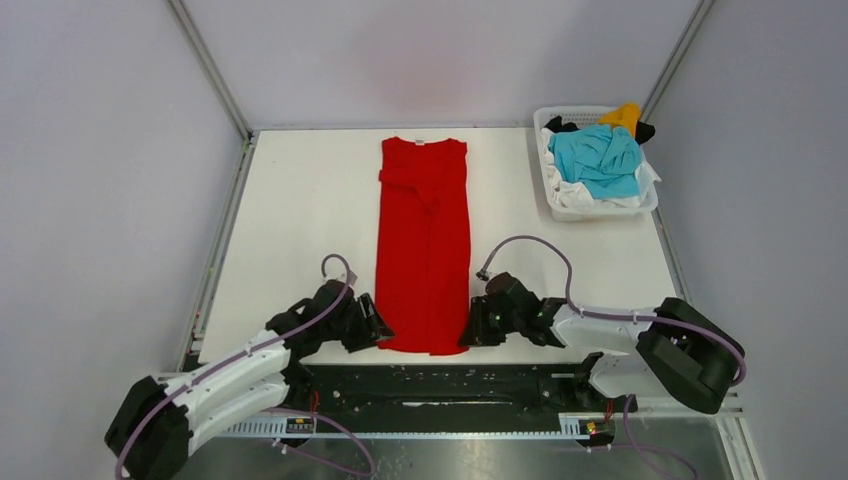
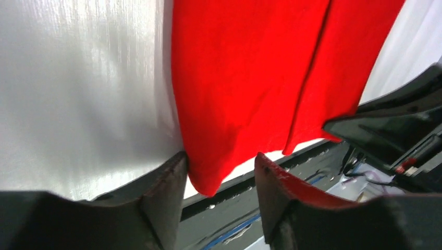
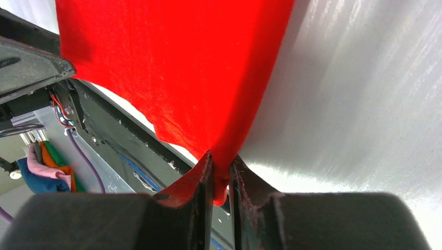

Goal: Fold and stack the t-shirts
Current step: Grab the bottom of the folded rectangular tshirt with both arms, then fold the folded rectangular tshirt in 1/3 of the way

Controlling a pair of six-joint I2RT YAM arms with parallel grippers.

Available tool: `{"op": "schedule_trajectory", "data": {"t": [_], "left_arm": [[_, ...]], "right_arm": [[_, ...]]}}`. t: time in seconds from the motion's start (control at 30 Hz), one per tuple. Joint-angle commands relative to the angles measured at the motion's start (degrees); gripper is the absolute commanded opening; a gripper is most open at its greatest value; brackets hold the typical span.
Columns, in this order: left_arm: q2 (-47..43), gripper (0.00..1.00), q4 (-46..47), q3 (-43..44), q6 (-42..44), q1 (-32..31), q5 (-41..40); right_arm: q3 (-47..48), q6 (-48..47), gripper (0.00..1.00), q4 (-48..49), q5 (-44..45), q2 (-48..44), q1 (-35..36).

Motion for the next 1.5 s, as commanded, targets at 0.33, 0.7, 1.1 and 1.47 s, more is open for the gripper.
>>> {"op": "schedule_trajectory", "data": {"t": [0.33,0.7,1.1,1.47], "left_arm": [[2.0,0.00,5.3,3.7,0.9,-0.7,3.8],[23.3,0.00,11.7,23.5,7.6,8.2,9.4],[45.1,0.00,10.3,46.1,12.8,21.1,12.3],[61.1,0.00,5.5,60.8,16.0,23.4,6.8]], "right_arm": [[4.0,0.6,0.04,-11.4,2.1,-6.2,0.3],[27.4,-2.2,0.05,-21.6,4.1,2.4,-5.1],[50.1,-3.9,0.06,-26.4,-0.3,20.8,-18.9],[62.8,-4.5,0.12,-25.6,-3.5,36.4,-25.3]]}}
